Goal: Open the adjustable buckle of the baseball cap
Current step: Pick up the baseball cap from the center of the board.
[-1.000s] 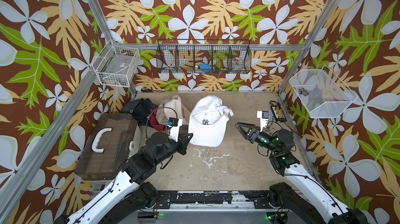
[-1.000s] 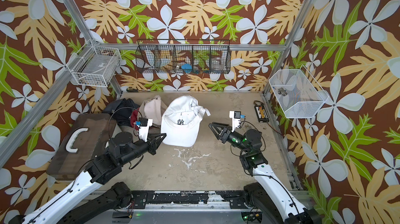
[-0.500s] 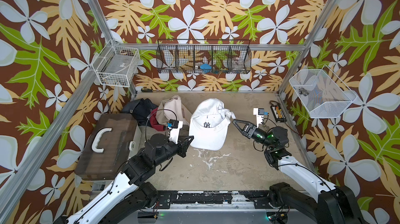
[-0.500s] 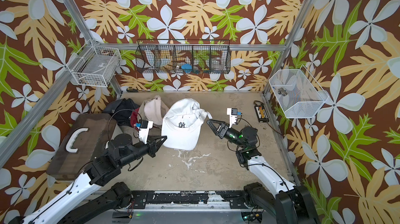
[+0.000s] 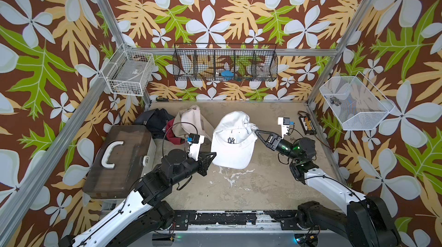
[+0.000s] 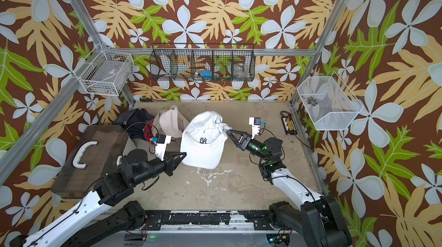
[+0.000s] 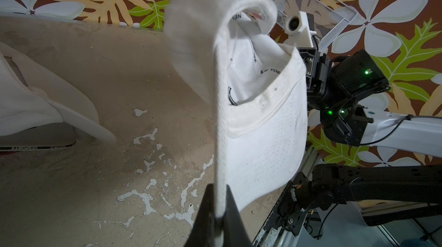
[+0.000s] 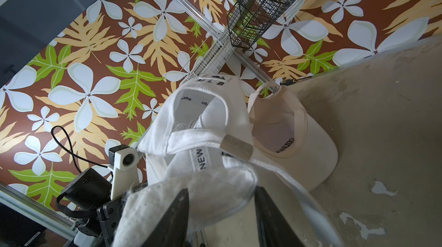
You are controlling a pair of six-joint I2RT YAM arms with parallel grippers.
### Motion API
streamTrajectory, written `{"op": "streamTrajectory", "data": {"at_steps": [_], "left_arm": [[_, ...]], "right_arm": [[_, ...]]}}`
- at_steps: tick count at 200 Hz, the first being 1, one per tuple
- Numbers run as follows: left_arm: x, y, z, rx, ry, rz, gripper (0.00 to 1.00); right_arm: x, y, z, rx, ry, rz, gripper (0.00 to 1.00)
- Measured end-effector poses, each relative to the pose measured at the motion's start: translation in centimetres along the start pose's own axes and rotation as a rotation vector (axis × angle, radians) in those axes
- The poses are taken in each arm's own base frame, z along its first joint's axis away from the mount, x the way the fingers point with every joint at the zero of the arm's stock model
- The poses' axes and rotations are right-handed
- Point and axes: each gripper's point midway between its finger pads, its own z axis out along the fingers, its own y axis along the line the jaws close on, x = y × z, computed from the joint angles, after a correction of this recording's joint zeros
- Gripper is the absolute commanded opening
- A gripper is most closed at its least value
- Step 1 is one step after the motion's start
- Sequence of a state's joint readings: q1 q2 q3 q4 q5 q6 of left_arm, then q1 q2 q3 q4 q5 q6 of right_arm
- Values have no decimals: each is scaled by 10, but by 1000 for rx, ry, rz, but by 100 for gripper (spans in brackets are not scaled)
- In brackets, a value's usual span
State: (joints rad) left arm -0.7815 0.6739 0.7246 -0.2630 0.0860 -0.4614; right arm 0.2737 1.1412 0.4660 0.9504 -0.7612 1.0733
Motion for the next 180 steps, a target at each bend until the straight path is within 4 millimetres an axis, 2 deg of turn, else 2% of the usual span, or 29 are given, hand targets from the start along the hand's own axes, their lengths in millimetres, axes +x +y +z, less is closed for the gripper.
{"op": "streamTrajectory", "data": {"at_steps": [116,149,180], "left_arm": [[2,-11,3,22,18,17,0],[2,-13,3,27,18,22,0],[2,-13,3,24,19,25,0]], "right_arm": [[6,-14,5,12,20,18,46],[8,-16,7,4,28,39,38],[6,-10,6,-14,20,25,33]]}}
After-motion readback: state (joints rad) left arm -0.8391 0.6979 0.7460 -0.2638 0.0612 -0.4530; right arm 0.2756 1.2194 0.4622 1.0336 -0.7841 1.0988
